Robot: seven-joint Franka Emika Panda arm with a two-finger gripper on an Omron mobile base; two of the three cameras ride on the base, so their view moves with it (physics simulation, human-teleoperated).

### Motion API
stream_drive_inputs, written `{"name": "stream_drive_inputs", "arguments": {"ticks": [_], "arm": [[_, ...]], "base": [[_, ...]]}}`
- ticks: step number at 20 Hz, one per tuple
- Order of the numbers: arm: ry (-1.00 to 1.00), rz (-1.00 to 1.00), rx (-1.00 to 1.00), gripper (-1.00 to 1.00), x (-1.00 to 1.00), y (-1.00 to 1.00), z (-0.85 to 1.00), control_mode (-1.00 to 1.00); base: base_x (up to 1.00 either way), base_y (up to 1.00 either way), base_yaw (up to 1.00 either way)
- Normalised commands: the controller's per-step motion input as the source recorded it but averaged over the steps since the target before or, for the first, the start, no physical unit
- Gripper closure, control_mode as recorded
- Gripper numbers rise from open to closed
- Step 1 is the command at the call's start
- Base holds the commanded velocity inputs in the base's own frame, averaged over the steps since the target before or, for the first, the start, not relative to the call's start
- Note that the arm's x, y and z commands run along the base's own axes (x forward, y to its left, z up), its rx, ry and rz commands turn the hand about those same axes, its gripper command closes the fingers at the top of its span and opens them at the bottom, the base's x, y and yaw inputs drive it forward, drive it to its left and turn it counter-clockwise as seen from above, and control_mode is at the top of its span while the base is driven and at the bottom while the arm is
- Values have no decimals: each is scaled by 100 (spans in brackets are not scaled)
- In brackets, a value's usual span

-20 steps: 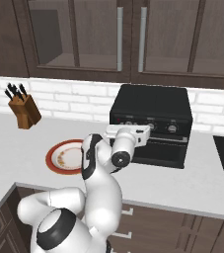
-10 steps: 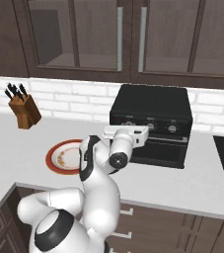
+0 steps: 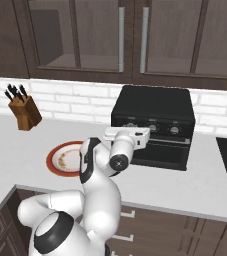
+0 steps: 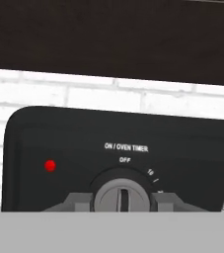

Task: Pick up the kebab skewer and baguette bread, and place them inside the toaster oven. Close the toaster oven door and start by setting the timer.

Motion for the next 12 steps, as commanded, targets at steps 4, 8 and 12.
{"name": "stream_drive_inputs", "arguments": {"ticks": [4,8,12], "arm": [[0,0,1,100,0,0,0,-100],[0,0,12,100,0,0,0,-100],[1,0,25,100,0,0,0,-100]], "base": [[0,0,0],[0,0,0],[0,0,0]]}}
